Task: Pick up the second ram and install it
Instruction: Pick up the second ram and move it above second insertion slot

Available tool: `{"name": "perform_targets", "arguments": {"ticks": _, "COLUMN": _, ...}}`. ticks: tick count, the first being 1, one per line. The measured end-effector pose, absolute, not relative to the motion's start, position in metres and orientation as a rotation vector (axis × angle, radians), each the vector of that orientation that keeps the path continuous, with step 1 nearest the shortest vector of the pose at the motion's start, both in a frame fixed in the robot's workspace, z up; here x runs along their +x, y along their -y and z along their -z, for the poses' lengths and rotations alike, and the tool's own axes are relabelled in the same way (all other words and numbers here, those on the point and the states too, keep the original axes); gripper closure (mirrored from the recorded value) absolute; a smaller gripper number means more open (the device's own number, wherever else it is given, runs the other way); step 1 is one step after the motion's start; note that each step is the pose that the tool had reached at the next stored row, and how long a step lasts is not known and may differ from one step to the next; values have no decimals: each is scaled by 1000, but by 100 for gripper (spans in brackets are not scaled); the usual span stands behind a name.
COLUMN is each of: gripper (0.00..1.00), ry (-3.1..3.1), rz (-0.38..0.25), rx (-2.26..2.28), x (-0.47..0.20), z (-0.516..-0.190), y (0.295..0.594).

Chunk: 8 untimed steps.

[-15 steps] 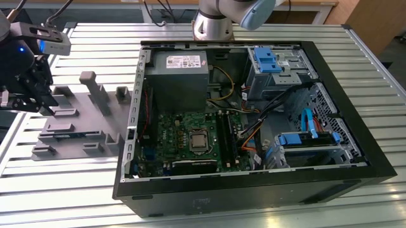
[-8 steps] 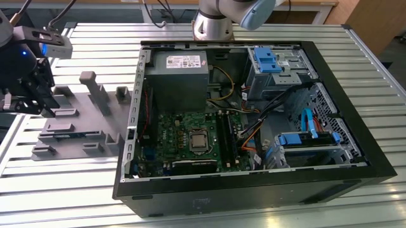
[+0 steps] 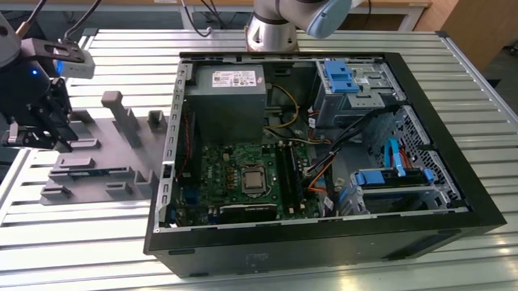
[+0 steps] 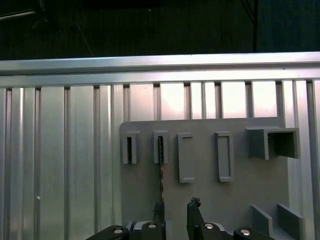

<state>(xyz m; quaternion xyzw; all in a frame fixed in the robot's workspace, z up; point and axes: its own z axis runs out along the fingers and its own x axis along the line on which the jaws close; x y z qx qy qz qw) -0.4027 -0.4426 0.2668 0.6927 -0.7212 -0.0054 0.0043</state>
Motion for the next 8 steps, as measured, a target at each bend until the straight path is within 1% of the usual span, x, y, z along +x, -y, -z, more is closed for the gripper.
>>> {"name": "perform_targets", "arguments": {"ticks": 8, "gripper": 68, "ry": 2259, "rz": 17, "rx": 2170, "x": -403, "z": -261, "y": 443}}
